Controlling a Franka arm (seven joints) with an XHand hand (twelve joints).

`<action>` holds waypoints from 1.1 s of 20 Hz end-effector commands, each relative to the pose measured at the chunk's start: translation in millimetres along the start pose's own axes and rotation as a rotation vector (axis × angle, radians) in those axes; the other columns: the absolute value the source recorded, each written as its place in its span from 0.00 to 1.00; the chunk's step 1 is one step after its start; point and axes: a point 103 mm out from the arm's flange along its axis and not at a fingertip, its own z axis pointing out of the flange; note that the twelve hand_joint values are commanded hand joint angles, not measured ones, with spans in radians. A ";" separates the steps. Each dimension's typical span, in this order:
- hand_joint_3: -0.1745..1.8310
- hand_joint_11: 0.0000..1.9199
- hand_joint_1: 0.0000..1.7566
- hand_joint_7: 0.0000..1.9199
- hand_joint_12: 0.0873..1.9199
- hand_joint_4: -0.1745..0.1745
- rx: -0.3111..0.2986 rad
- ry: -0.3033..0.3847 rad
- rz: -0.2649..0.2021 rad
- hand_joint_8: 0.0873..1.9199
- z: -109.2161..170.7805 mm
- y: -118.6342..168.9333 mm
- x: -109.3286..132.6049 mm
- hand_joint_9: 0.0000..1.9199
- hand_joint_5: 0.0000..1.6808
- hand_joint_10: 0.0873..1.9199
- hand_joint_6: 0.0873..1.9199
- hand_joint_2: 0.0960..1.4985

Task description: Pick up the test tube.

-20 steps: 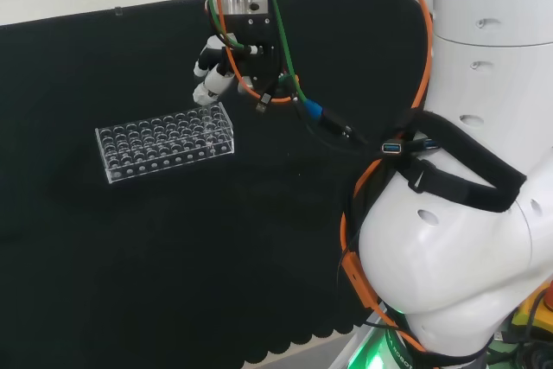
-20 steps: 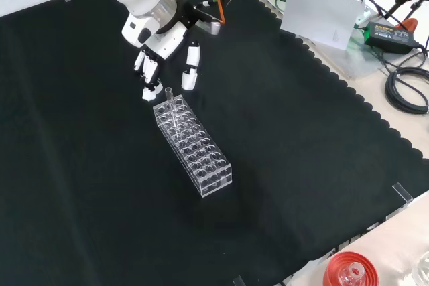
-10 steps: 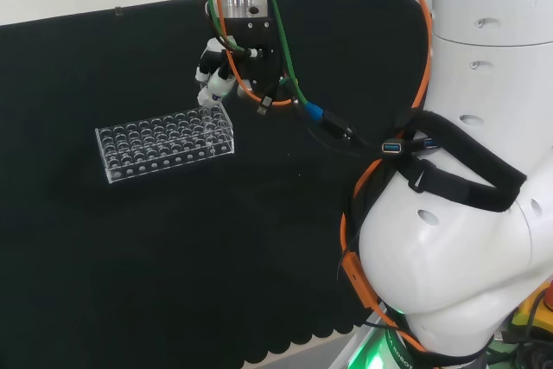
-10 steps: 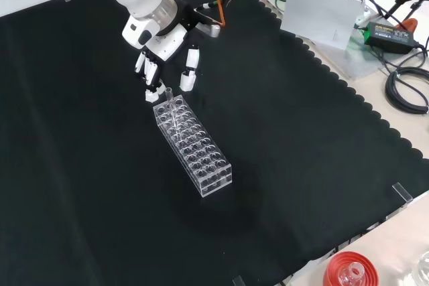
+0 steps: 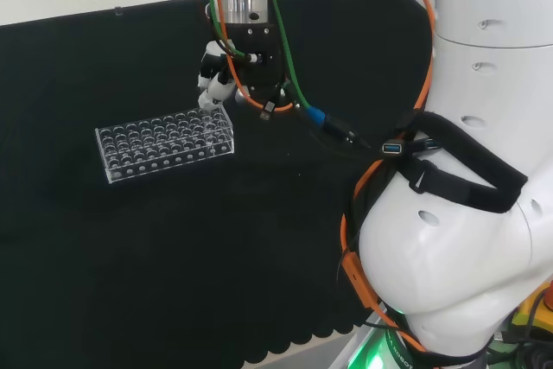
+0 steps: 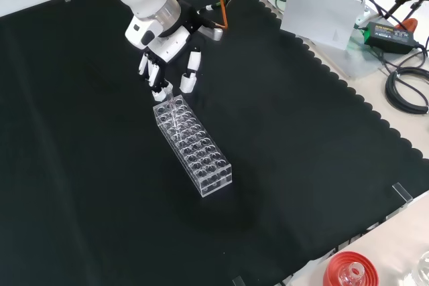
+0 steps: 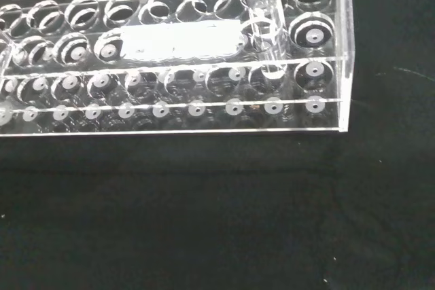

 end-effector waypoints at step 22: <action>0.06 0.46 0.79 0.72 0.61 0.00 -0.130 -0.091 -0.013 0.23 -12.3 13.0 19.1 0.68 0.72 0.19 0.23 0.64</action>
